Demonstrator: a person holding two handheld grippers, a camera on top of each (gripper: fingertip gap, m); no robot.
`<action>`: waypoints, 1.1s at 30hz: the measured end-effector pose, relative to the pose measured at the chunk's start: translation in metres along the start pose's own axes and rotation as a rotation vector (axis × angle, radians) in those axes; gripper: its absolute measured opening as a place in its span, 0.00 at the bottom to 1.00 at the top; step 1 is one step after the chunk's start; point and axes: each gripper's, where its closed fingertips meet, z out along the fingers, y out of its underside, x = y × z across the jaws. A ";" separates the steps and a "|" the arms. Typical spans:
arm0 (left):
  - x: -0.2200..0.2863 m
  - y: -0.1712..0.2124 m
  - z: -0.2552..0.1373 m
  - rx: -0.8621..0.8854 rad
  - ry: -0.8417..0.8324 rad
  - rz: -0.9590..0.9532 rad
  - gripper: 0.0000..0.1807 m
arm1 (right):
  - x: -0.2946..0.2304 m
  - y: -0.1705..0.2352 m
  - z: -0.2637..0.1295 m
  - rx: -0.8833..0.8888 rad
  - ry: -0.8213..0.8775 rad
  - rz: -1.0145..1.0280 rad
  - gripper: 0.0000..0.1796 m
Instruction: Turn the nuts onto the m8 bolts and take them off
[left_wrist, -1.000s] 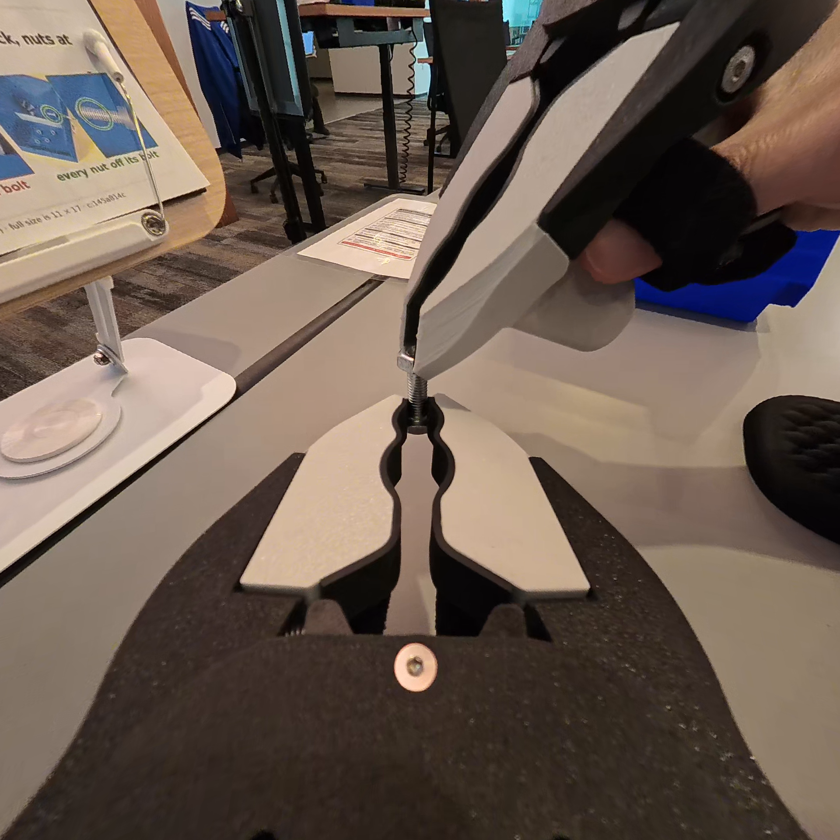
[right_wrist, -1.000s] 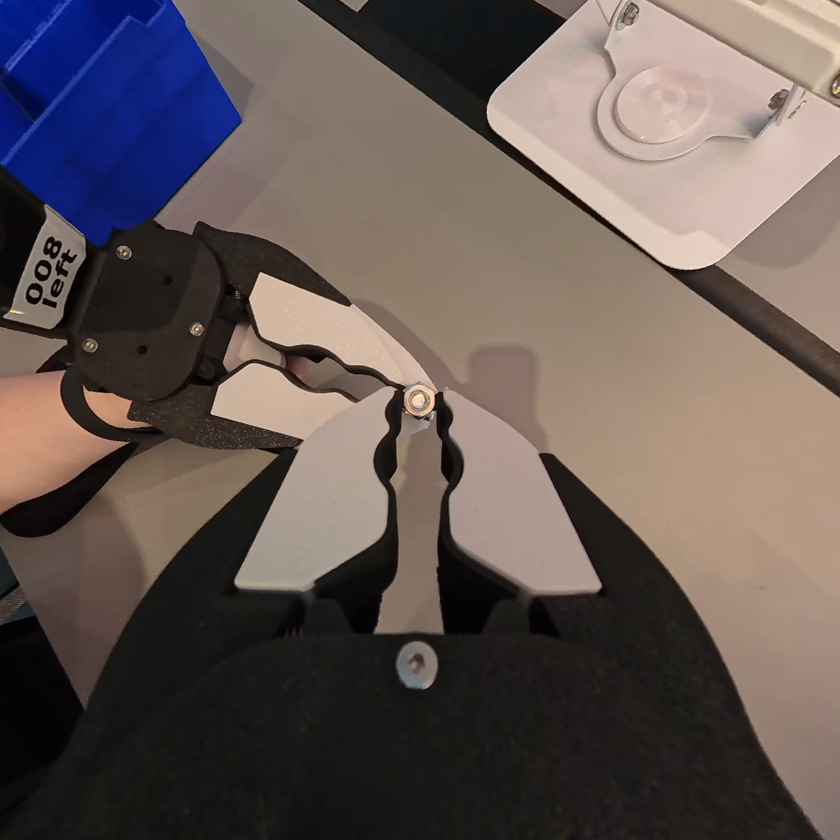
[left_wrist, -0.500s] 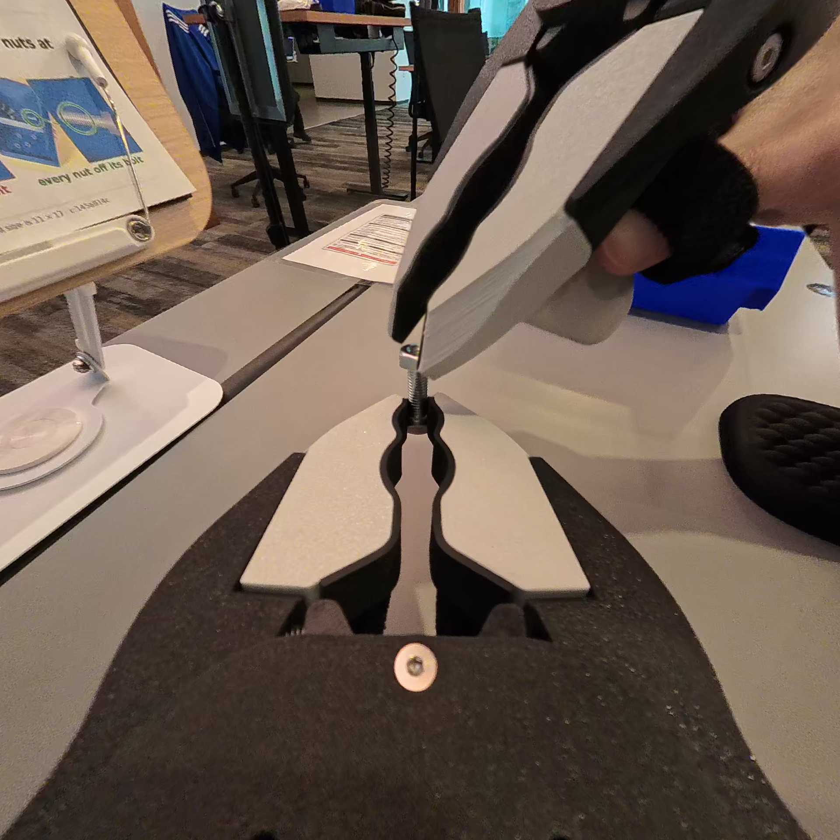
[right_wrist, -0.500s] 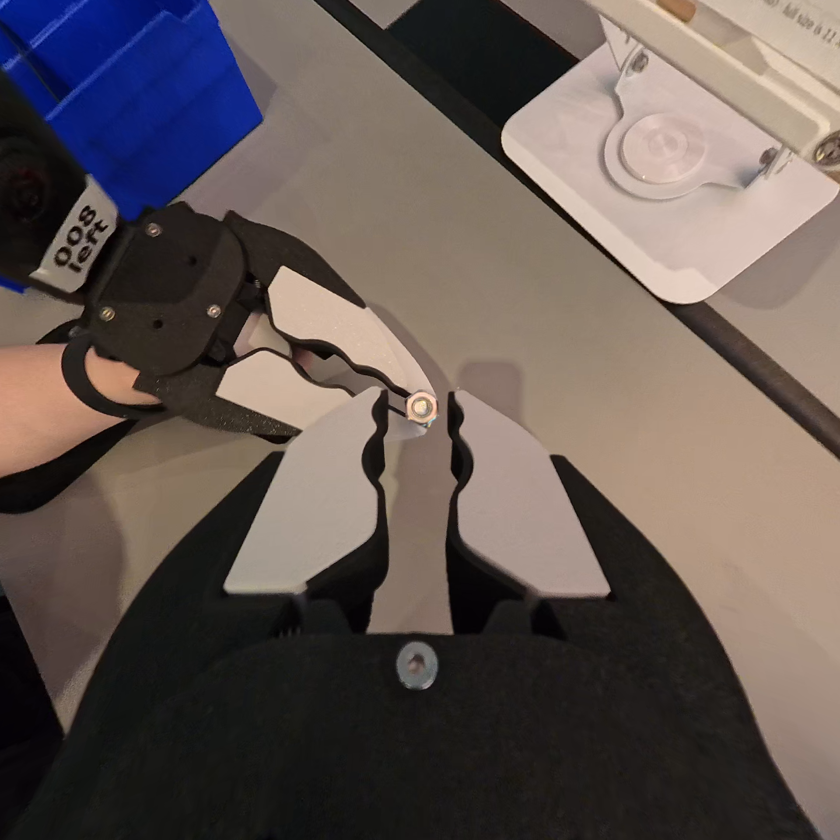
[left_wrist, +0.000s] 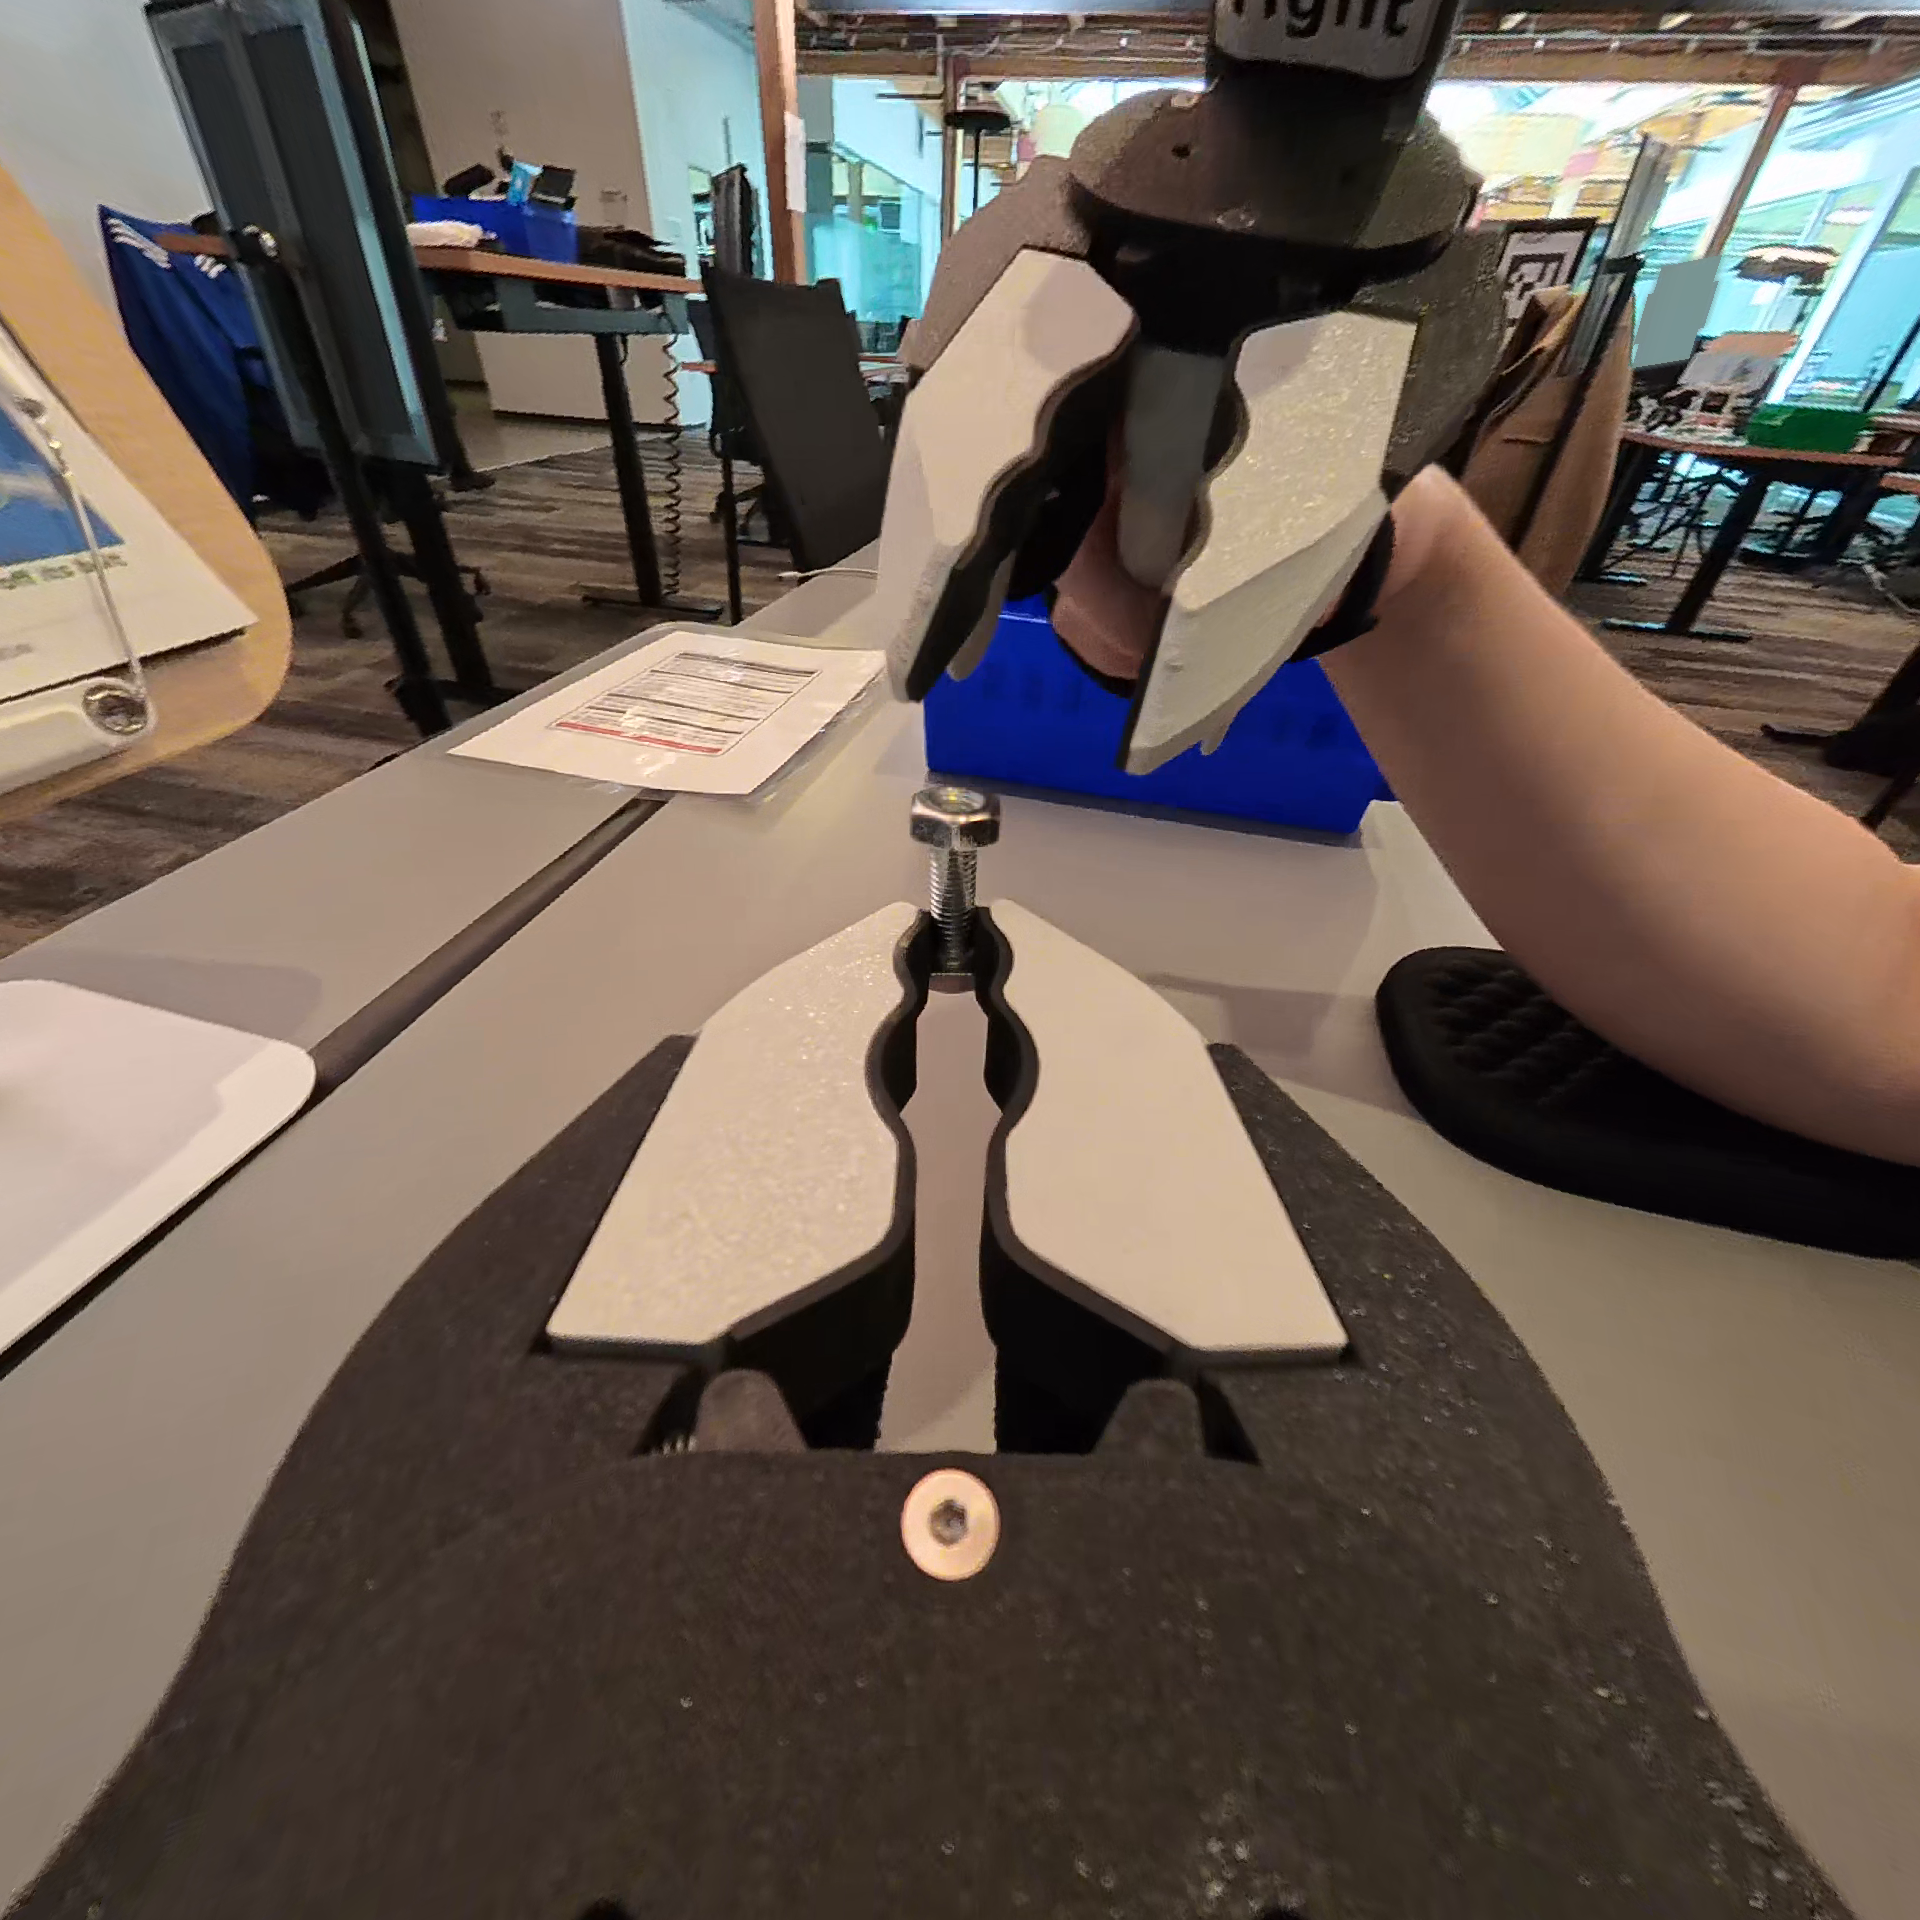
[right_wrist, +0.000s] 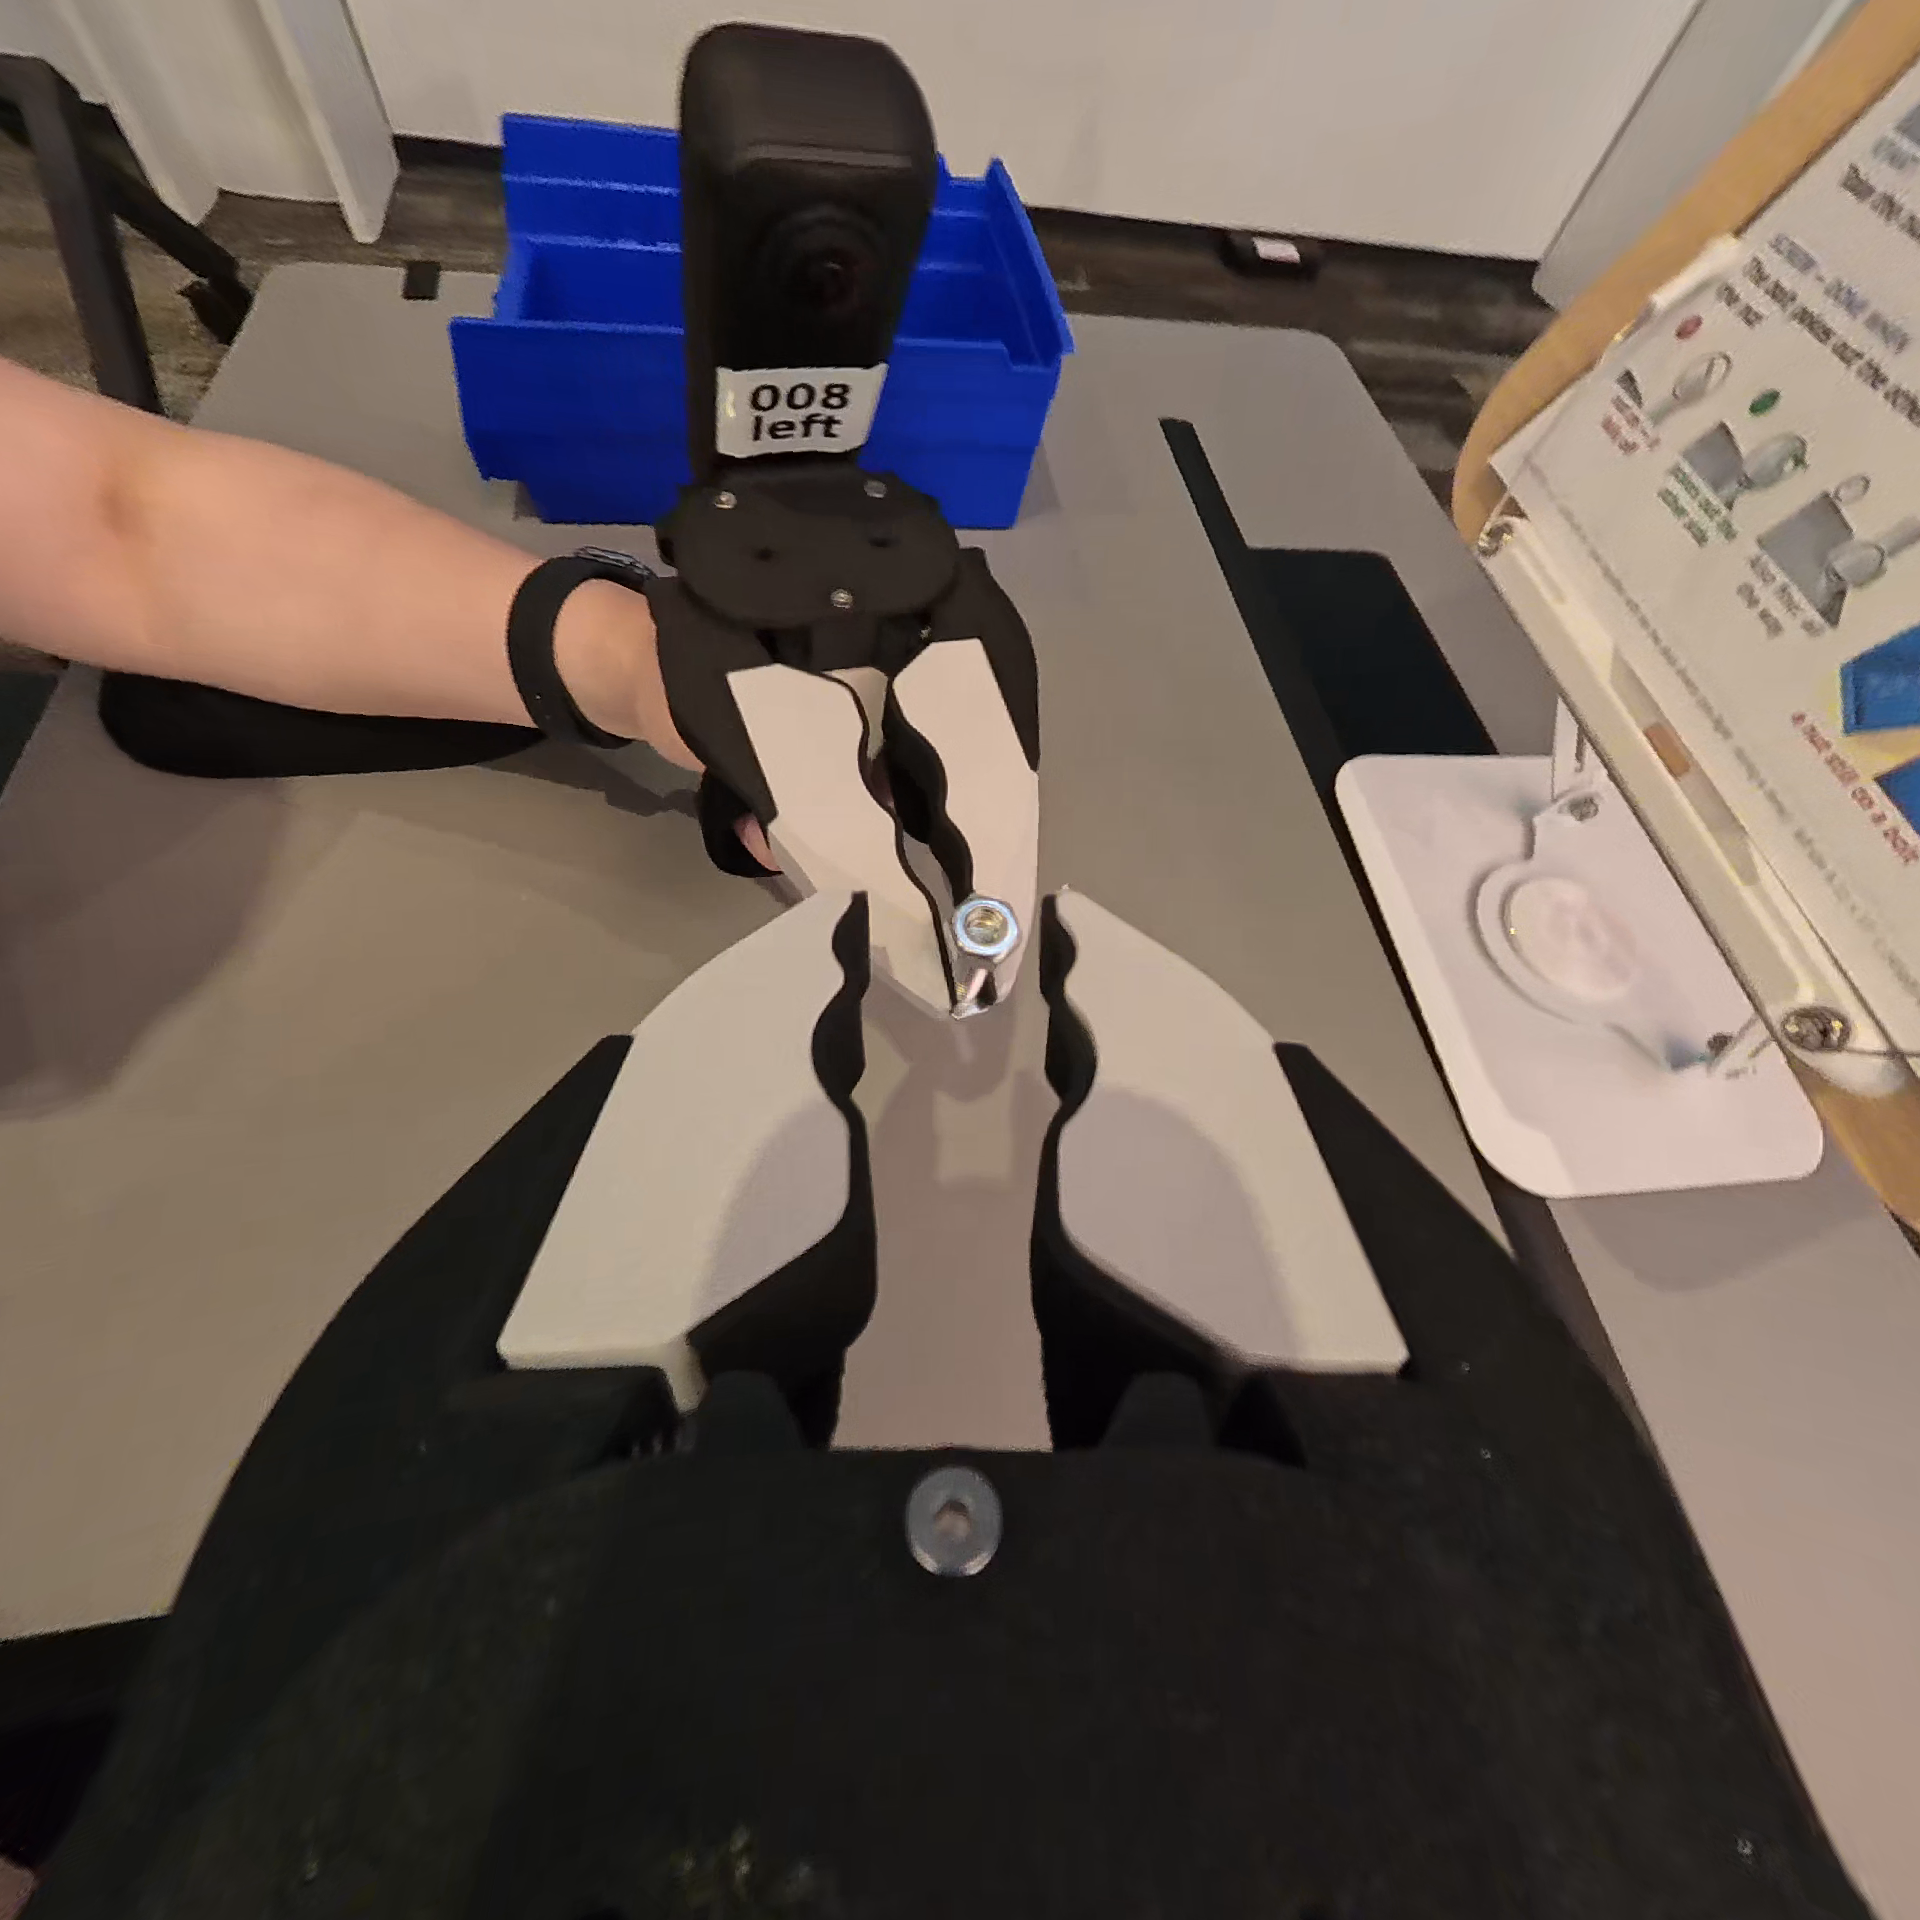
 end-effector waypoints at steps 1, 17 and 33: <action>0.002 0.000 0.000 0.003 0.008 0.006 0.04 | -0.001 0.001 0.000 0.005 -0.011 -0.011 0.17; 0.022 -0.007 0.000 0.031 0.118 0.020 0.04 | -0.013 0.005 -0.003 0.080 -0.138 -0.021 0.13; 0.030 -0.006 0.001 0.027 0.153 0.027 0.04 | -0.019 0.009 -0.002 0.043 -0.170 -0.012 0.12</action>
